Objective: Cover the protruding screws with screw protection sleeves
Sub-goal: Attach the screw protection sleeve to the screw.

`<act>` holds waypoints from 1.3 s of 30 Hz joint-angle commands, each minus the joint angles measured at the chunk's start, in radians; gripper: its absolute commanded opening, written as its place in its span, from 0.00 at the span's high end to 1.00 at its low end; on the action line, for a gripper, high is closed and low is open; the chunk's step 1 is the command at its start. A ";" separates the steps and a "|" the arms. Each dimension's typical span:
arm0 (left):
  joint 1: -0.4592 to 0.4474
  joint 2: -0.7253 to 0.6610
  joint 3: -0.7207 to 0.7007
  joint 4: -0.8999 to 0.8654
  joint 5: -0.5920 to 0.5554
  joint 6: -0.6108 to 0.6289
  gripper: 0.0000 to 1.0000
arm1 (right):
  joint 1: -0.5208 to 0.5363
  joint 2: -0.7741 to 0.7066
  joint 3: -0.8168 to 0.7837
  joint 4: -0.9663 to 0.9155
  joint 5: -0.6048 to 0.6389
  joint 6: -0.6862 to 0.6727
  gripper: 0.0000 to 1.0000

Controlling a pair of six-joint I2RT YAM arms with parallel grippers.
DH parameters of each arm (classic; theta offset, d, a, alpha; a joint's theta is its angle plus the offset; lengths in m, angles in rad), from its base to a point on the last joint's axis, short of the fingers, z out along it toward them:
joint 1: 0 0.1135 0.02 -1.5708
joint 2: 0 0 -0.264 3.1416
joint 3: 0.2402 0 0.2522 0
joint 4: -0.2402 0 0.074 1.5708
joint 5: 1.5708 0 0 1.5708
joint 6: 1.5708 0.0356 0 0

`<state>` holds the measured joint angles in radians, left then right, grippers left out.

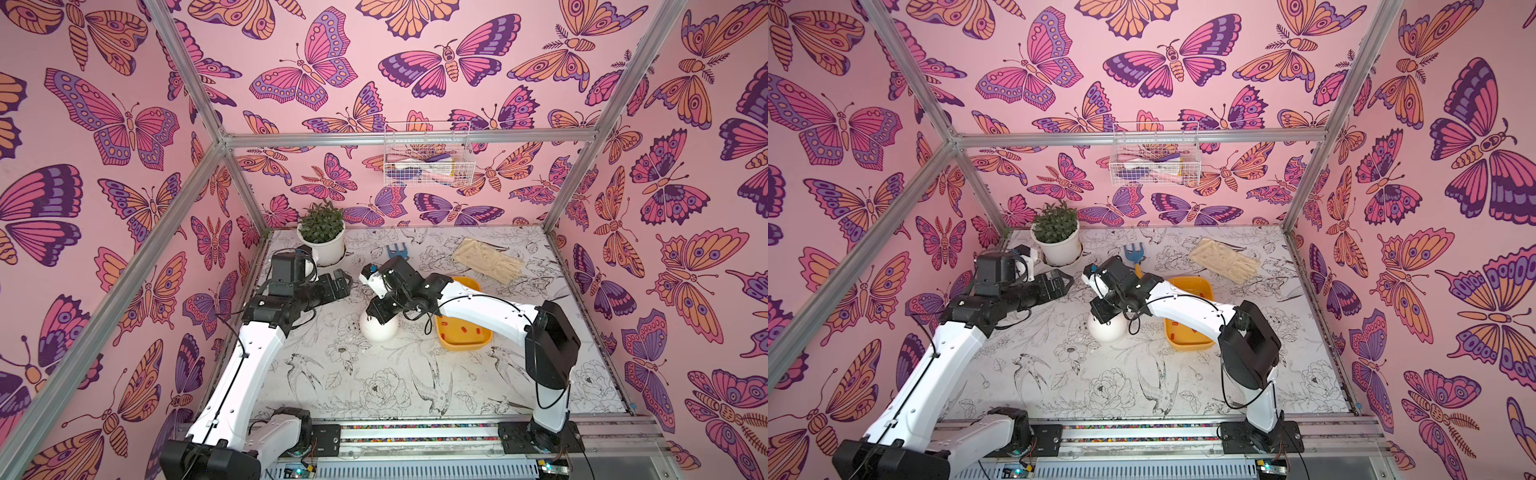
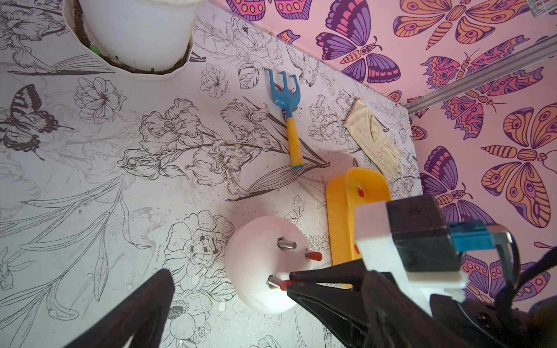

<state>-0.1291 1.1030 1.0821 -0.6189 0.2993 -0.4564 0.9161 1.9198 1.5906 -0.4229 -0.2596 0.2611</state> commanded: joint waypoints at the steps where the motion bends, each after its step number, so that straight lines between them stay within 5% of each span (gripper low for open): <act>1: 0.011 -0.014 -0.007 -0.007 0.015 0.009 0.00 | -0.006 -0.011 0.000 -0.017 0.001 -0.009 0.85; 39: 0.013 -0.012 -0.007 -0.007 0.015 0.010 0.00 | -0.006 -0.053 0.003 -0.027 0.017 -0.011 0.75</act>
<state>-0.1246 1.1030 1.0821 -0.6189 0.2993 -0.4564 0.9157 1.9041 1.5906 -0.4236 -0.2539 0.2611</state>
